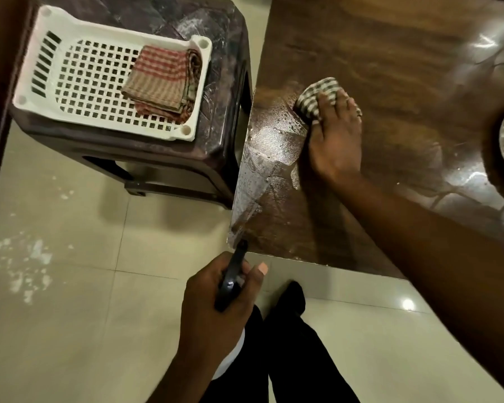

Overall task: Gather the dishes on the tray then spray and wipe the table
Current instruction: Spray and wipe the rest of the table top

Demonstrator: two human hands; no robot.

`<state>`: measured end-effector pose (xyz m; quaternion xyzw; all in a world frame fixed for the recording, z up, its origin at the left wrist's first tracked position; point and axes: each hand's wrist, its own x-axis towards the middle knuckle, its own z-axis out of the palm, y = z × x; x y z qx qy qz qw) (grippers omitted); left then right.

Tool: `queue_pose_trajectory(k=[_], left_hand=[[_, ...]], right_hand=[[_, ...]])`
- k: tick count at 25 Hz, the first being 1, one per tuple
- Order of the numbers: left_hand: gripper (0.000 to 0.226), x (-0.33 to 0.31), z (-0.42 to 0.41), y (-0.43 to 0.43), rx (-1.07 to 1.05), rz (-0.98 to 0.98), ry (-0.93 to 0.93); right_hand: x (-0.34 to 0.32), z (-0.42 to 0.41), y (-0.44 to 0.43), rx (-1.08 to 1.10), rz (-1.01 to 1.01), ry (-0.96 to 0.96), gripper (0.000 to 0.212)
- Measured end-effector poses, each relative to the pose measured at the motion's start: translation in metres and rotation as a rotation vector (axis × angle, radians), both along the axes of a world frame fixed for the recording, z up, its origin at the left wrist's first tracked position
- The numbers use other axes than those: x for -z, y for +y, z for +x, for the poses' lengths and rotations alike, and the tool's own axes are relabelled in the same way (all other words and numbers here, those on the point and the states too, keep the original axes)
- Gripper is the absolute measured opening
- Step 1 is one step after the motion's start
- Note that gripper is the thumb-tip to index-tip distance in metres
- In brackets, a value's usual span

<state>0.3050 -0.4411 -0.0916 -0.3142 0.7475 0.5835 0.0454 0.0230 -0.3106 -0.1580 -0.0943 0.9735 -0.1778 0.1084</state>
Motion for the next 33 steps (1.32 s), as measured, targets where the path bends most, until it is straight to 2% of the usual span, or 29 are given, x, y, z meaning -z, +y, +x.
queue_pose_trajectory(k=[2,6,8,10,13,15,17,18,20,22,24,26,27,28,29,31,33], left_hand=[[0.038,0.001,-0.001,-0.004,0.002,-0.039,-0.012],[0.045,0.000,-0.006,-0.010,-0.034,-0.067,-0.038],[0.046,-0.001,-0.007,-0.012,-0.043,-0.047,-0.033],[0.050,-0.002,-0.009,-0.012,-0.045,-0.055,-0.038],[0.033,-0.002,-0.012,-0.013,-0.037,-0.052,-0.028],[0.030,-0.006,-0.015,-0.011,-0.053,-0.031,-0.030],[0.028,-0.012,-0.018,-0.009,-0.078,-0.019,-0.016],[0.028,-0.016,-0.019,-0.008,-0.092,-0.011,-0.001],[0.025,-0.020,-0.020,-0.008,-0.094,-0.020,0.037],[0.019,-0.022,-0.022,-0.010,-0.070,-0.079,0.068],[0.014,-0.031,-0.019,-0.011,-0.106,-0.100,0.108],[0.018,-0.054,-0.019,-0.006,-0.159,-0.082,0.098],[0.010,-0.070,-0.018,-0.004,-0.163,-0.049,0.056],[0.007,-0.085,-0.018,-0.003,-0.157,-0.037,0.009],[0.013,-0.099,-0.017,-0.002,-0.144,-0.037,-0.018],[0.025,-0.131,-0.015,-0.003,-0.138,-0.083,-0.053],[0.047,-0.165,-0.012,-0.003,-0.129,-0.170,-0.081]], right_hand=[[-0.003,0.044,-0.018,-0.305,0.011,-0.015,0.060],[0.003,0.134,0.004,-1.149,0.019,-0.019,0.056],[0.003,0.118,0.021,-1.311,0.023,-0.026,0.053],[0.005,0.079,0.029,-1.196,0.075,-0.011,0.056],[-0.002,0.033,0.028,-0.693,0.053,-0.026,0.059],[-0.001,0.050,0.008,-0.344,-0.002,-0.050,0.058],[0.001,0.100,-0.013,-0.183,-0.020,-0.037,0.057],[0.001,0.129,-0.019,-0.188,-0.037,-0.024,0.057],[0.004,0.177,-0.011,-0.331,-0.056,-0.017,0.058],[0.007,0.203,0.020,-0.527,-0.041,0.013,0.060],[0.002,0.217,0.060,-0.614,0.010,-0.017,0.066],[-0.012,0.229,0.099,-0.492,0.039,-0.148,0.069],[-0.025,0.234,0.113,-0.391,0.027,-0.213,0.064],[-0.036,0.236,0.121,-0.280,-0.023,-0.275,0.057],[-0.049,0.236,0.123,-0.126,-0.142,-0.339,0.048],[-0.091,0.225,0.117,0.393,-0.578,-0.588,0.033],[-0.138,0.212,0.110,0.822,-1.097,-0.922,0.033]])
